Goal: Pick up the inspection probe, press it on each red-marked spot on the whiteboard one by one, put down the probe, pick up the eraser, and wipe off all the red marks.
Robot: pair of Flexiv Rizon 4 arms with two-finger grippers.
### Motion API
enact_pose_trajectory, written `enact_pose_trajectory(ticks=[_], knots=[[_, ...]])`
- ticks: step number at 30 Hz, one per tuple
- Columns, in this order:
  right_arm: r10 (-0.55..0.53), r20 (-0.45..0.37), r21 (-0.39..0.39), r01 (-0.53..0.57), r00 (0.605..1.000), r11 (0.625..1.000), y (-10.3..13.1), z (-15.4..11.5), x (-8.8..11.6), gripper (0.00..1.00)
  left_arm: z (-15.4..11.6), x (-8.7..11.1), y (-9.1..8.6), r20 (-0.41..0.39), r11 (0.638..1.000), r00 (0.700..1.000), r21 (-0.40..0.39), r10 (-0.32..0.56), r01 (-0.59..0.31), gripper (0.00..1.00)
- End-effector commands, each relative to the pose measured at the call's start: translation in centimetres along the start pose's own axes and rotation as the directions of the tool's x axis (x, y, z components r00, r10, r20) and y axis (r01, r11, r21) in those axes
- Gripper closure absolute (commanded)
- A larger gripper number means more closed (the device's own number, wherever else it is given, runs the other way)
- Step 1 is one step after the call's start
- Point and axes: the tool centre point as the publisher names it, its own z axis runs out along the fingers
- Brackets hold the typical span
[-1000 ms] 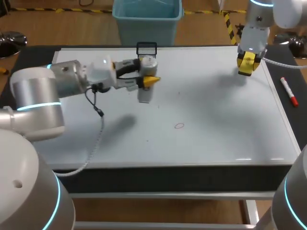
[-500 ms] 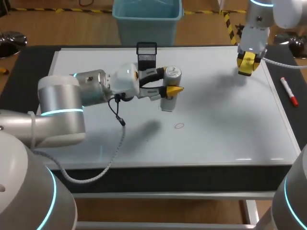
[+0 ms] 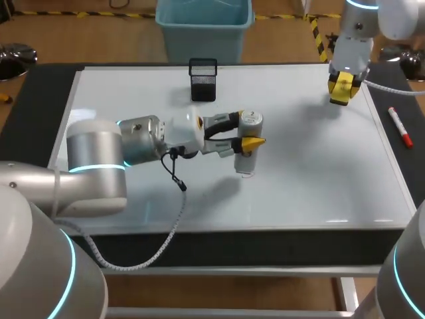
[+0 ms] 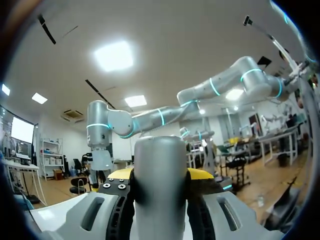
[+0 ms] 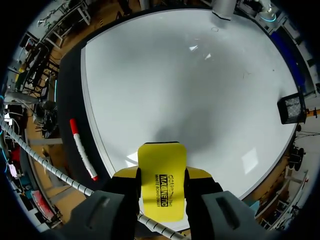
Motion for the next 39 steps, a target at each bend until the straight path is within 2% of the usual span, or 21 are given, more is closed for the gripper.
enact_pose_trajectory(ticks=[1, 9, 17, 24, 39], knots=[[-0.002, -0.003, 0.000, 0.002, 1.000, 1.000, -0.1, -0.1, 0.0, 1.00, -0.4, 0.0, 1.0, 0.008, 1.000, 1.000, 0.025, -0.013, 0.013, 1.00], [-0.002, -0.003, 0.000, 0.002, 1.000, 1.000, -0.1, -0.1, 0.0, 1.00, -0.6, -0.6, 2.2, 0.012, 0.997, 0.999, 0.067, -0.034, 0.033, 1.00], [-0.002, -0.003, 0.000, 0.002, 1.000, 1.000, -0.1, -0.1, 0.0, 1.00, -0.1, -1.4, 3.1, -0.013, 0.996, 0.999, 0.074, -0.045, 0.046, 1.00], [-0.002, -0.003, 0.000, 0.002, 1.000, 1.000, -0.1, -0.1, 0.0, 1.00, 0.3, -2.0, 3.7, -0.028, 0.997, 0.998, 0.053, -0.055, 0.057, 1.00], [-0.002, -0.003, 0.000, 0.002, 1.000, 1.000, -0.1, -0.1, 0.0, 1.00, 0.0, -1.8, 4.3, -0.019, 0.996, 0.996, -0.007, -0.087, 0.087, 1.00]])
